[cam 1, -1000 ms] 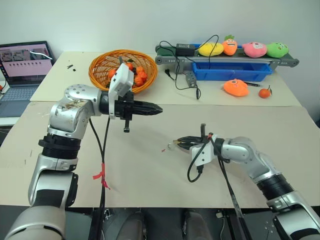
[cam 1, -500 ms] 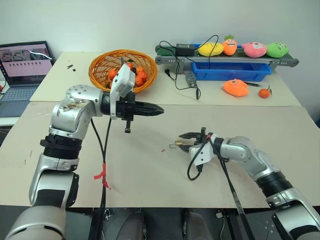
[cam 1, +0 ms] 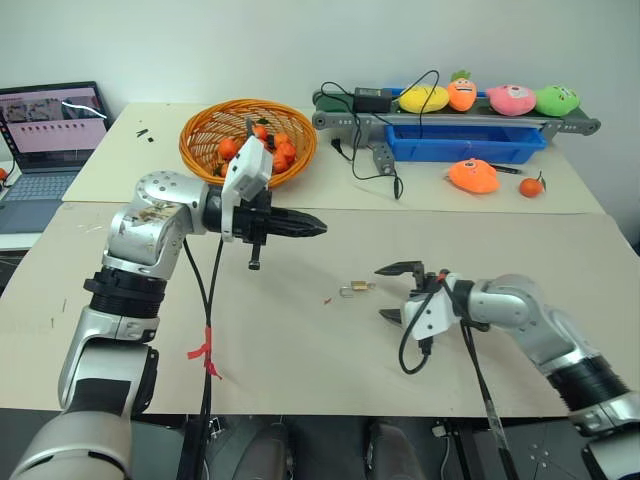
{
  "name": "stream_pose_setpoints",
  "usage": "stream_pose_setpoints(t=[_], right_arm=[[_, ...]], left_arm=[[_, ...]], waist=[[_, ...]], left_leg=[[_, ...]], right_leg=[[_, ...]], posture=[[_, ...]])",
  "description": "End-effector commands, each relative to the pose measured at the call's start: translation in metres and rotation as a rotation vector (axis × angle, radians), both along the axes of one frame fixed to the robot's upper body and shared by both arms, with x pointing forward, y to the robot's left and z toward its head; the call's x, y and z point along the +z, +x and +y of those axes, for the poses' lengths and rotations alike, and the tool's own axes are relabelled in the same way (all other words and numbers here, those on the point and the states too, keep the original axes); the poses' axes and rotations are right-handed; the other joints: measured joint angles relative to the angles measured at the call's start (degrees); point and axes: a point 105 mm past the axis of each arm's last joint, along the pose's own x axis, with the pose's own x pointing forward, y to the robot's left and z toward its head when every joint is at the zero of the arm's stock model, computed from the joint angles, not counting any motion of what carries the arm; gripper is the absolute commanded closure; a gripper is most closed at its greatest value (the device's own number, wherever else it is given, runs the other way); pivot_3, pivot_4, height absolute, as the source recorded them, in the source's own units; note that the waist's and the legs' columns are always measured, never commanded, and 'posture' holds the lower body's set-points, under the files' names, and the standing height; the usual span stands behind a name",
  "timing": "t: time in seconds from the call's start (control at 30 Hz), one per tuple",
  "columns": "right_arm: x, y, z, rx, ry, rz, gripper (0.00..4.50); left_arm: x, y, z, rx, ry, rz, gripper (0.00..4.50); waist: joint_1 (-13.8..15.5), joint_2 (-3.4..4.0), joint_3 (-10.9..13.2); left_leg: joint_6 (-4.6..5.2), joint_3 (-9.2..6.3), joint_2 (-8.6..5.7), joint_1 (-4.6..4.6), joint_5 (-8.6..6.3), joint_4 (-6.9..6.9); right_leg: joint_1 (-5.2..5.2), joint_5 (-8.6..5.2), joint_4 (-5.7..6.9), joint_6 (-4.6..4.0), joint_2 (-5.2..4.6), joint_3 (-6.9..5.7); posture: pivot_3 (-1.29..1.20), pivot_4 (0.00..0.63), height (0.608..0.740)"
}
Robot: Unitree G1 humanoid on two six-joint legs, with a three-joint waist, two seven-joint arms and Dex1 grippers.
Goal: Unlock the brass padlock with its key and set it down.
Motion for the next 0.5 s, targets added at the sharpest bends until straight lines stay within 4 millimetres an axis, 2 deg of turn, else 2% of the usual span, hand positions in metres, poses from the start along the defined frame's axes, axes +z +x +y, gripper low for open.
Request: stream_pose_setpoints(t=[0.03,0.17,0.27,0.37,0.5], right_arm=[[0.032,0.001,-0.012,-0.09,0.088,0.043,0.04],[0.044,-0.006,-0.026,-0.239,0.273,0.307,0.04],[0.049,-0.015,-0.034,-0.315,0.387,0.499,0.0],[0.058,-0.02,-0.037,-0.345,0.51,0.613,0.0],[0.069,-0.022,-0.038,-0.368,0.627,0.649,0.0]], left_arm=[[0.005,-0.003,0.003,-0.001,0.009,-0.038,4.5],[-0.002,-0.002,0.009,0.027,0.018,-0.018,4.5],[-0.01,-0.004,0.013,0.045,0.024,-0.001,3.81],[-0.016,-0.006,0.015,0.055,0.032,0.01,2.71],[-0.016,-0.01,0.016,0.073,0.012,0.039,1.27]], waist=[[0.0,0.0,0.0],[0.0,0.0,0.0],[0.2,0.0,0.0],[0.3,0.0,0.0],[0.4,0.0,0.0]], left_leg=[[0.0,0.01,0.0,0.0,0.0,0.0],[0.01,-0.03,0.02,0.02,-0.01,-0.01],[0.05,-0.04,0.02,0.0,-0.03,-0.01],[0.14,-0.05,0.02,0.0,-0.08,0.03],[0.16,-0.08,0.02,0.0,-0.09,0.03]], right_leg=[[0.0,0.0,0.01,0.0,0.0,0.0],[0.01,0.0,0.01,-0.01,0.01,0.0],[0.01,0.01,0.0,-0.01,0.0,0.0],[0.03,0.01,0.0,-0.02,-0.01,0.0],[0.02,0.01,0.01,-0.02,-0.01,0.0]], posture=[[0.0,0.15,0.74],[0.0,0.15,0.74],[0.0,0.15,0.74],[0.0,0.15,0.74],[0.0,0.15,0.74]])
